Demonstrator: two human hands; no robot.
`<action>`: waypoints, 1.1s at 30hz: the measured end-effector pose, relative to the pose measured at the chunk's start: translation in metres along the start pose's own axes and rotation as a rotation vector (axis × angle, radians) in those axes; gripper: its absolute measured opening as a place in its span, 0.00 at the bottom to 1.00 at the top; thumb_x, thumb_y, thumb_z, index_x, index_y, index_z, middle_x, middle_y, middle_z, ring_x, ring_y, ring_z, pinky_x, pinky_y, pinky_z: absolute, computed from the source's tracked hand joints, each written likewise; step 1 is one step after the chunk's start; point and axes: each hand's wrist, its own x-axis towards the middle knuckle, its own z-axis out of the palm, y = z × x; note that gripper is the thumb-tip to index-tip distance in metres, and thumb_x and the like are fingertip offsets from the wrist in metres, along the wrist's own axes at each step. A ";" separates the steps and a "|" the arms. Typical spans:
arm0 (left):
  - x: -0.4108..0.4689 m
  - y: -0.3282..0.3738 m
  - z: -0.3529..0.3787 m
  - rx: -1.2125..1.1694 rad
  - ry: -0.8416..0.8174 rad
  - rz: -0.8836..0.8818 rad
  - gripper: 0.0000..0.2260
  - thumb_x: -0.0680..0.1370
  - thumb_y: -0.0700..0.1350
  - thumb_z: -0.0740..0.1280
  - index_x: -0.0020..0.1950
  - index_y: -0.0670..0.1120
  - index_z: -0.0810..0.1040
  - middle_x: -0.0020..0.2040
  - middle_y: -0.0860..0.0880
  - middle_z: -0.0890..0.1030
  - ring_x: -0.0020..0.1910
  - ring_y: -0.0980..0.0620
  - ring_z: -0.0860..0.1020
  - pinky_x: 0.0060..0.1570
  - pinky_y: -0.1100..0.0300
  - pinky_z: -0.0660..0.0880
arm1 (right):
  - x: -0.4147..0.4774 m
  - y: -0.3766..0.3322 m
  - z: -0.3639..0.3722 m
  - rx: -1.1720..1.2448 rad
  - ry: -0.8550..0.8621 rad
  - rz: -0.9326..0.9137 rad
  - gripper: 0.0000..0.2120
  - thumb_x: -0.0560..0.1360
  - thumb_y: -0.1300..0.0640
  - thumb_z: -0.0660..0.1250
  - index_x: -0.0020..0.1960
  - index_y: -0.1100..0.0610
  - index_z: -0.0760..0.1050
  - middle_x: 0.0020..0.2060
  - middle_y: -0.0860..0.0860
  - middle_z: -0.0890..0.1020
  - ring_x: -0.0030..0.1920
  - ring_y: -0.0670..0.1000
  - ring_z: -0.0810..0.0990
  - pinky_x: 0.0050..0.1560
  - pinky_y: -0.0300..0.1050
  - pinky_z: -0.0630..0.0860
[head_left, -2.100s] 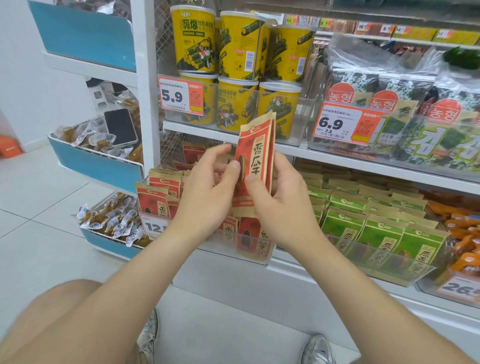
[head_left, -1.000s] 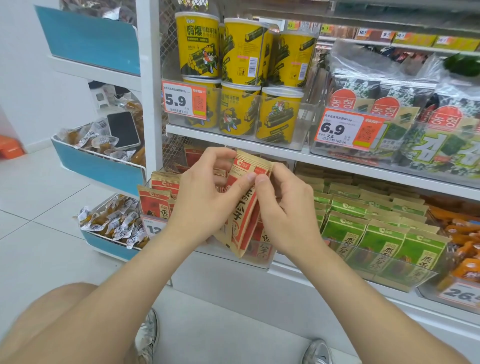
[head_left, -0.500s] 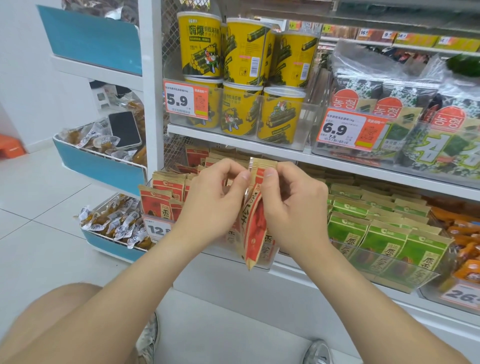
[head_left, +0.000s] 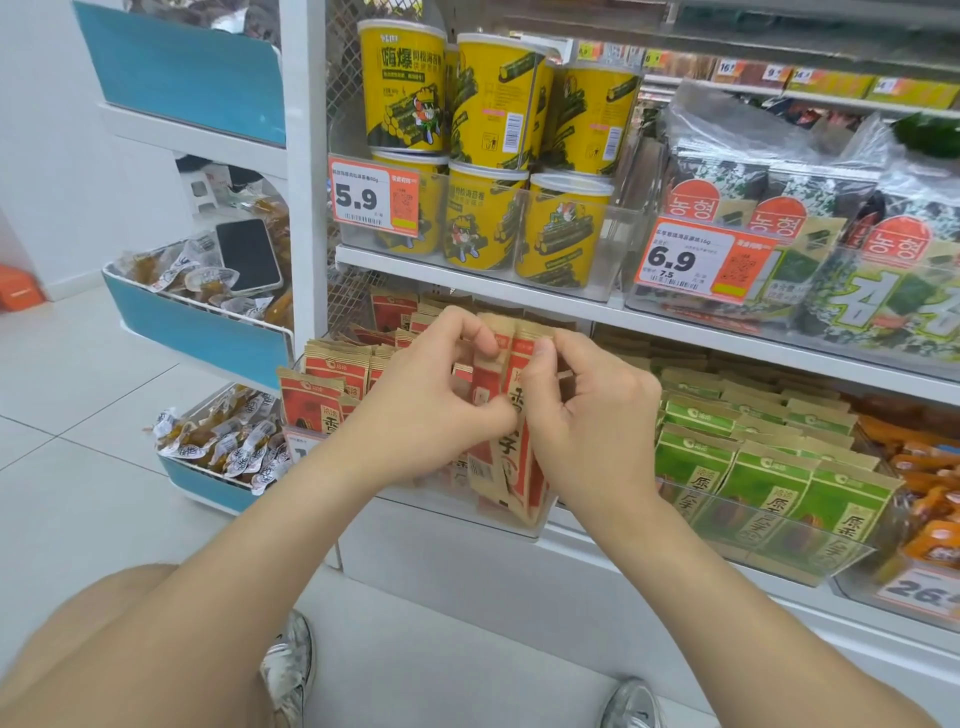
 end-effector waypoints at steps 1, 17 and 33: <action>-0.001 0.000 0.000 0.012 -0.036 -0.012 0.19 0.73 0.39 0.76 0.57 0.52 0.72 0.52 0.55 0.84 0.38 0.52 0.82 0.39 0.47 0.82 | 0.003 -0.001 -0.001 0.007 0.016 0.027 0.15 0.83 0.64 0.67 0.38 0.56 0.72 0.27 0.46 0.69 0.30 0.48 0.68 0.33 0.39 0.63; 0.005 0.006 -0.008 -0.583 0.393 -0.194 0.15 0.82 0.41 0.74 0.65 0.45 0.74 0.56 0.44 0.88 0.52 0.48 0.89 0.47 0.49 0.87 | 0.021 -0.002 -0.014 0.690 -0.360 0.928 0.22 0.79 0.70 0.70 0.67 0.50 0.75 0.55 0.55 0.87 0.48 0.53 0.90 0.47 0.55 0.88; 0.000 0.006 -0.009 -0.230 0.336 -0.009 0.09 0.79 0.45 0.78 0.58 0.53 0.84 0.49 0.55 0.89 0.49 0.56 0.88 0.48 0.58 0.86 | 0.005 0.014 -0.005 -0.057 -0.330 0.023 0.29 0.81 0.43 0.71 0.79 0.48 0.70 0.58 0.46 0.82 0.56 0.49 0.80 0.57 0.53 0.78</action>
